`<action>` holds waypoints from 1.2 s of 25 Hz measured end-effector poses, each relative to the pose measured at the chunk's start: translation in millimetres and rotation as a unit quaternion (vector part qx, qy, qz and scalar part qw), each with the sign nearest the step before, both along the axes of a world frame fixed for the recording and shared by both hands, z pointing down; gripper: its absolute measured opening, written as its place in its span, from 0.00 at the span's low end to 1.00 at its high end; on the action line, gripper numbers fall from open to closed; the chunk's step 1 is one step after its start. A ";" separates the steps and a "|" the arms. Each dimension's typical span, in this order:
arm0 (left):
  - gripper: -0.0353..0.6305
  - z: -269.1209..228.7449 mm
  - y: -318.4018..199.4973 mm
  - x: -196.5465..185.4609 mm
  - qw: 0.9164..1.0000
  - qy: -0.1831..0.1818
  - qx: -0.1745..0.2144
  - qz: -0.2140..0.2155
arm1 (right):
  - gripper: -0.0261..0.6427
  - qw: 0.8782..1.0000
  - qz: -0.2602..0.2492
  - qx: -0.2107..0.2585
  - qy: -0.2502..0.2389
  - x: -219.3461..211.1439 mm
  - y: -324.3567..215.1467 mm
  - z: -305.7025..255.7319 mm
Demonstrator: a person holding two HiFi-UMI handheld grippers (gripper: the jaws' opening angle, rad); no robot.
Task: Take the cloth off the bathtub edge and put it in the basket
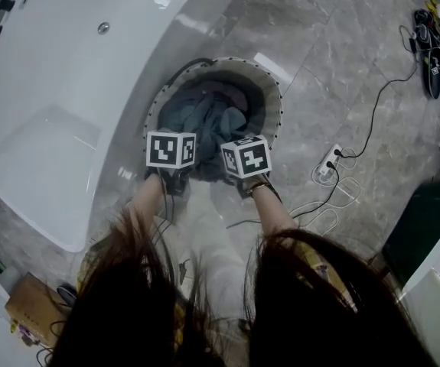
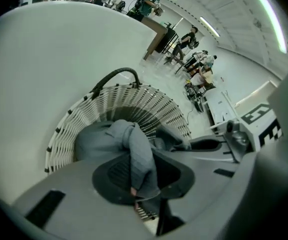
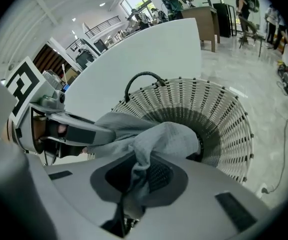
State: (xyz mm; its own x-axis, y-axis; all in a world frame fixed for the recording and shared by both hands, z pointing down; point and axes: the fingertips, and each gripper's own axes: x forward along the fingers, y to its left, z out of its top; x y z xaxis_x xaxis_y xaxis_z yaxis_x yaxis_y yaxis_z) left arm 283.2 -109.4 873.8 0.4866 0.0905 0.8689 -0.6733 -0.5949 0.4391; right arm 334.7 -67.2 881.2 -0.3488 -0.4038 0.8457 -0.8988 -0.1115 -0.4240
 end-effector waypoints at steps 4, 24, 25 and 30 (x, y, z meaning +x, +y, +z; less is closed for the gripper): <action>0.17 9.4 4.0 -13.0 0.999 -0.040 0.017 0.017 | 0.11 1.000 -0.002 -0.020 0.011 1.4 6.8 7.5; 0.18 -15.8 4.2 -23.4 0.993 -0.042 0.064 0.090 | 0.23 0.999 -0.011 -0.043 0.030 3.7 8.9 -7.6; 0.18 -20.5 1.7 -23.7 0.993 -0.043 0.067 0.088 | 0.23 0.999 -0.014 -0.041 0.031 2.3 6.7 -11.8; 0.18 -47.6 -1.7 -21.0 0.992 -0.036 0.087 0.086 | 0.23 0.999 -0.021 -0.027 0.043 -4.6 0.9 -42.9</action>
